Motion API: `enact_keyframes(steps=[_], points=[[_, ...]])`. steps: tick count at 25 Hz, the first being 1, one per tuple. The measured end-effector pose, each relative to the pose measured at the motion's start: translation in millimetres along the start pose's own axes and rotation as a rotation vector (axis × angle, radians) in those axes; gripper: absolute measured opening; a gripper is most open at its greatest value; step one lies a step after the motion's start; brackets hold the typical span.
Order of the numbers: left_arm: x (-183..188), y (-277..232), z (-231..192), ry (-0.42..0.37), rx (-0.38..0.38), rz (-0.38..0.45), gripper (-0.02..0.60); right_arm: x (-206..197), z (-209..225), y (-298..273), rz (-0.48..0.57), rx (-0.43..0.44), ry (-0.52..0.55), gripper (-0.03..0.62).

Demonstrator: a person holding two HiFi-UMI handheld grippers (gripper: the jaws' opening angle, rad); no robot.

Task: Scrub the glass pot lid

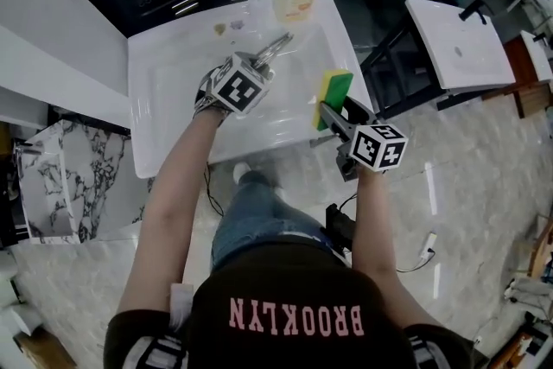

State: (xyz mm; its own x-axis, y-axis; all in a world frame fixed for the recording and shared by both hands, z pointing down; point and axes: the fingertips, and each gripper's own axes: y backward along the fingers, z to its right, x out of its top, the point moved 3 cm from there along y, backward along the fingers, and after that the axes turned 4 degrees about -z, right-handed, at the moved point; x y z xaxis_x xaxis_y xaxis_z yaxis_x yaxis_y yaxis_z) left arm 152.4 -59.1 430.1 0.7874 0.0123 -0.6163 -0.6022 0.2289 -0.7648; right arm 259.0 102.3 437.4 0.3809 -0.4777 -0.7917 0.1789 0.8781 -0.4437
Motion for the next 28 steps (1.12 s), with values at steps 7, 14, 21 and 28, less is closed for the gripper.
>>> enact_keyframes(steps=[7,14,21,28], points=[[-4.7,-24.3,-2.0,-0.293,-0.094,-0.069,0.018,9.8,15.3,-2.1,-0.028,-0.097,0.024,0.272],[-18.9,-20.6,5.6,-0.590,-0.251,-0.055,0.025,33.7,13.8,-26.0,-0.050,-0.169,0.077,0.272],[-61.6,-8.0,13.8,-0.807,-0.299,-0.005,0.025,41.4,6.0,-59.1,-0.096,-0.153,0.114,0.272],[-110.4,12.7,10.8,-0.936,-0.280,0.025,0.034,46.3,-20.4,-92.7,-0.152,-0.115,0.158,0.272]])
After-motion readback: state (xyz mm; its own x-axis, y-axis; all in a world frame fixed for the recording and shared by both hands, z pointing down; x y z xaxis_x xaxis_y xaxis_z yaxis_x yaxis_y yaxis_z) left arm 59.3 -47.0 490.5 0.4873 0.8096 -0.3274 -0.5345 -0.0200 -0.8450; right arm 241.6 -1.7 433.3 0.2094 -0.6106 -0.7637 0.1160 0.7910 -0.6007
